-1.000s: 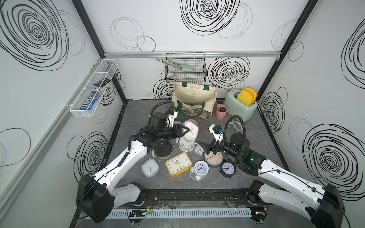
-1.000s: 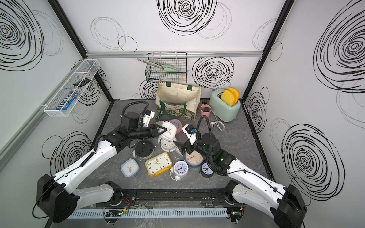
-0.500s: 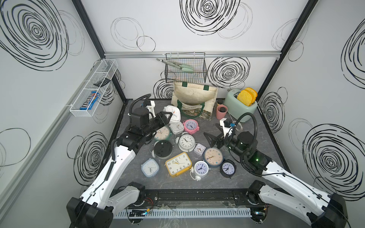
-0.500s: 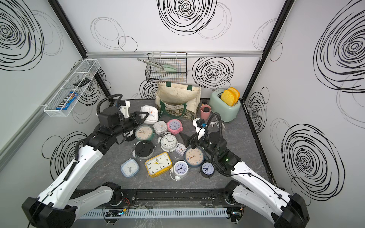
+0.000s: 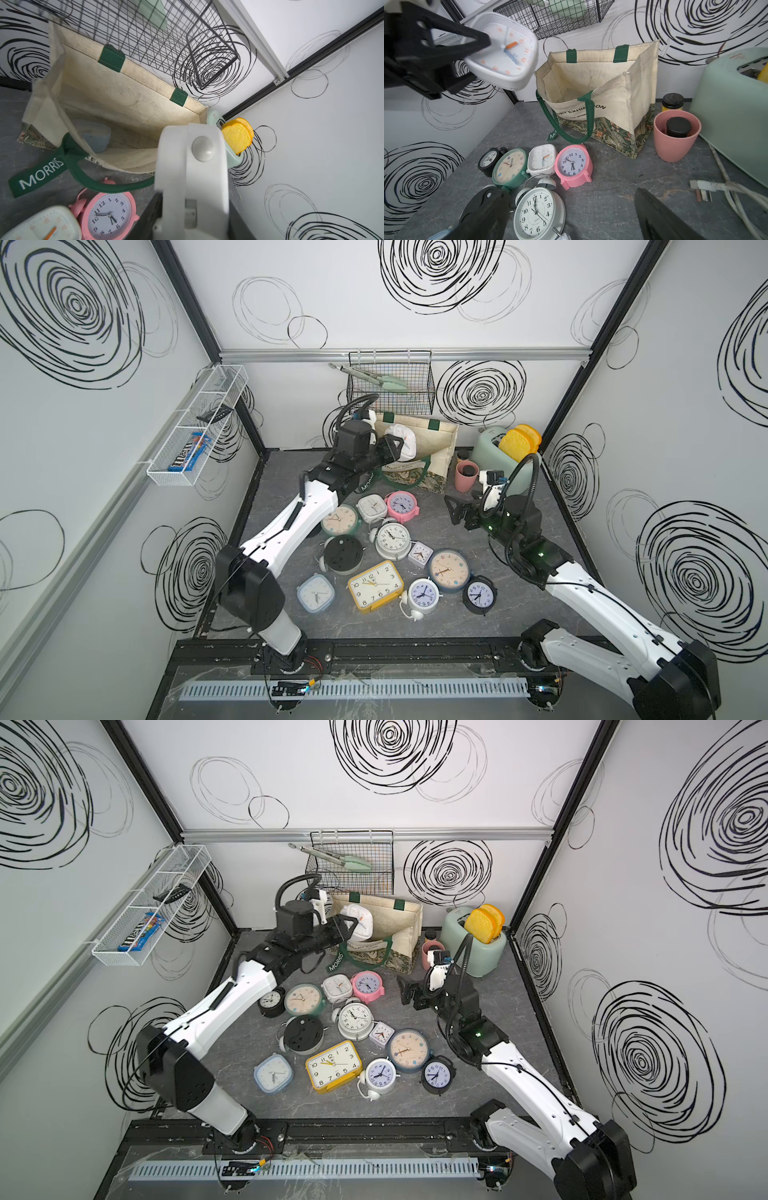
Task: Put the alarm clock into the canvas bag
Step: Place the alarm at the canvas bag.
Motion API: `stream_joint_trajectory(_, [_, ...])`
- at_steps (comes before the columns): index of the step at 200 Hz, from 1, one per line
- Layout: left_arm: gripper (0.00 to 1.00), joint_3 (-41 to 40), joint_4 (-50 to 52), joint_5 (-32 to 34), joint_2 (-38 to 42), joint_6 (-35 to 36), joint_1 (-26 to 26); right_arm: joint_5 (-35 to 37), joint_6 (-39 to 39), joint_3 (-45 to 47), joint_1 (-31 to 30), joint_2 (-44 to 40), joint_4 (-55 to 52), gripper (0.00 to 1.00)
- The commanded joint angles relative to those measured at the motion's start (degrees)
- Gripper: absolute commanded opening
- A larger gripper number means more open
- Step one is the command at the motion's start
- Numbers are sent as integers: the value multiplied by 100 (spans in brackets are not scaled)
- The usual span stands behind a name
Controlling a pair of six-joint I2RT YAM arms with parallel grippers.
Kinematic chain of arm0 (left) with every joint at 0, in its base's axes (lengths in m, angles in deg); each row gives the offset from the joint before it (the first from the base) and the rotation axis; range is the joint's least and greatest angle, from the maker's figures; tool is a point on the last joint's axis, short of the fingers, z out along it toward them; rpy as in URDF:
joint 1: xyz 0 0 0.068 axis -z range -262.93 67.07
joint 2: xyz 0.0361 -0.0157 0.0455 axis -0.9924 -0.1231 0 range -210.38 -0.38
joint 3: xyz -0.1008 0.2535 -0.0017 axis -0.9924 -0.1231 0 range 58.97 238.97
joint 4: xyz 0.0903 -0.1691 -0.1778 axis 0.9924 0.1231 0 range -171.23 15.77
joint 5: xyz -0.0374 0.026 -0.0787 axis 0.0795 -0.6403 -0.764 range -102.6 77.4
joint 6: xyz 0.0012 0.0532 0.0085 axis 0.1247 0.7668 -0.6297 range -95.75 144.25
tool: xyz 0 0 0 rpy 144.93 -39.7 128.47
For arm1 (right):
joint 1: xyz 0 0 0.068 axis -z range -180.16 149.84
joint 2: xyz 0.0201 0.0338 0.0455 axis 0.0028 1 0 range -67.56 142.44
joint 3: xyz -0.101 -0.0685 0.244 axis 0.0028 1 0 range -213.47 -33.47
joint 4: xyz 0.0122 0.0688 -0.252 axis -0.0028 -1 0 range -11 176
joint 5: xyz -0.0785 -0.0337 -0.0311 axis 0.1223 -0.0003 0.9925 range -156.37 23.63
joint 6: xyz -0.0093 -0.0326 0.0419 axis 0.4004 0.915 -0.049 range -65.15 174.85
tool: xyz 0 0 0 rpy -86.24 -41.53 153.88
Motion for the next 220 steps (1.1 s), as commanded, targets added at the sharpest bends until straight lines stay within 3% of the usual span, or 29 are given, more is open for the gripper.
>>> stream_joint_trajectory(1, [14,656,-640,205,-549,359,74,-119,-75,-262,78,79,-157,97])
stream_joint_trajectory(47, [15,1194,-948,532,-1594,987,163,-108,-52,-269,150,132,-153,97])
stream_joint_trajectory(95, [20,924,-1892,991,-2107,1829,231,-248,-105,-369,183,327,-207,97])
stream_joint_trajectory(122, [24,1393,-1557,1133,-2637,2077,226,-259,-185,-394,186,452,-179,97])
stream_joint_trajectory(185, [50,1692,-1506,1067,-3157,2268,232,345,-366,-1308,325,1228,-707,97])
stream_joint_trajectory(220, [69,1743,-1365,964,-3130,2274,216,411,-545,-1943,568,2000,-1011,97])
